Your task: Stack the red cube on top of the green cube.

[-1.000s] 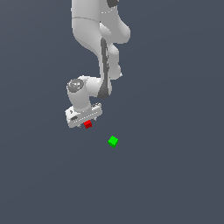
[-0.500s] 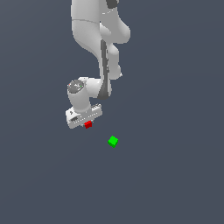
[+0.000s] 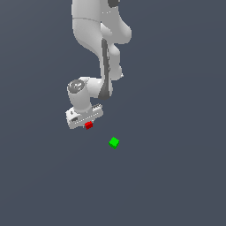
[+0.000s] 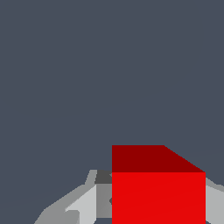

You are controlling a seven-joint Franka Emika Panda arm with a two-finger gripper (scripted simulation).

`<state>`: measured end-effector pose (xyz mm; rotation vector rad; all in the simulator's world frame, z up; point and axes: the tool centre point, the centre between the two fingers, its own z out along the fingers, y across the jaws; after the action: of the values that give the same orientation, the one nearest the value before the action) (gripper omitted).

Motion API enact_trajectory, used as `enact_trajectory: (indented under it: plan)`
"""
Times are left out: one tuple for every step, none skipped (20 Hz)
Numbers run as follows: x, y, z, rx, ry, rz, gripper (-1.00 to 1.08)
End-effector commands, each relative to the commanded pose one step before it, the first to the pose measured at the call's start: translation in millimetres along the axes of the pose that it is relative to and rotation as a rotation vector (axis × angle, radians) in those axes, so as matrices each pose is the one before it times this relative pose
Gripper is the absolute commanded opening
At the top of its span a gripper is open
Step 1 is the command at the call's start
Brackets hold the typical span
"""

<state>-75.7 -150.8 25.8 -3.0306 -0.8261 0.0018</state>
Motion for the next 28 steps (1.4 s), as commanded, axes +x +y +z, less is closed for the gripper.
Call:
enact_trajectory:
  plan:
    - [0.18,0.23,-7.63,-0.0011,0.00101,0.00001,-1.0]
    - [-0.1,-0.09,-4.07,0.0,0.0,0.0,-1.0]
    - [-0.11,-0.1,-4.63,0.0,0.0,0.0,-1.0]
    - [-0.11,-0.11,-5.22,0.0,0.0,0.0,-1.0]
    - [-0.12,-0.11,-5.82,0.0,0.0,0.0,-1.0]
    - [-0.11,-0.11,-6.43,0.0,0.0,0.0,-1.0]
    - [-0.1,-0.1,-7.03,0.0,0.0,0.0,-1.0]
    - [0.2,-0.33,-7.02,0.0001,-0.00018,-0.00066,-1.0]
    - [-0.04,-0.05,-6.66,0.0,0.0,0.0,-1.0]
    - [-0.01,-0.02,-6.17,0.0,0.0,0.0,-1.0]
    - [0.02,0.0,-5.67,0.0,0.0,0.0,-1.0]
    - [0.04,0.02,-5.15,0.0,0.0,0.0,-1.0]
    - [0.05,0.03,-4.6,0.0,0.0,0.0,-1.0]
    - [0.06,0.04,-4.04,0.0,0.0,0.0,-1.0]
    - [0.06,0.05,-3.45,0.0,0.0,0.0,-1.0]
    - [0.06,0.05,-2.85,0.0,0.0,0.0,-1.0]
    - [0.05,0.04,-2.22,0.0,0.0,0.0,-1.0]
    - [0.04,0.03,-1.59,0.0,0.0,0.0,-1.0]
    - [0.03,0.02,-0.95,0.0,0.0,0.0,-1.0]
    - [0.01,0.01,-0.32,0.0,0.0,0.0,-1.0]
    - [0.18,0.13,1.7,-0.00027,0.00062,-0.00014,-1.0]
    - [0.33,-0.15,0.09,0.0,0.0,0.0,-1.0]
    - [0.99,-0.44,0.28,0.0,0.0,0.0,-1.0]
    - [1.65,-0.74,0.47,0.0,0.0,0.0,-1.0]
    - [2.32,-1.03,0.66,0.0,0.0,0.0,-1.0]
    - [2.99,-1.33,0.85,0.0,0.0,0.0,-1.0]
    - [3.67,-1.62,1.05,0.0,0.0,0.0,-1.0]
    - [4.36,-1.93,1.25,0.0,0.0,0.0,-1.0]
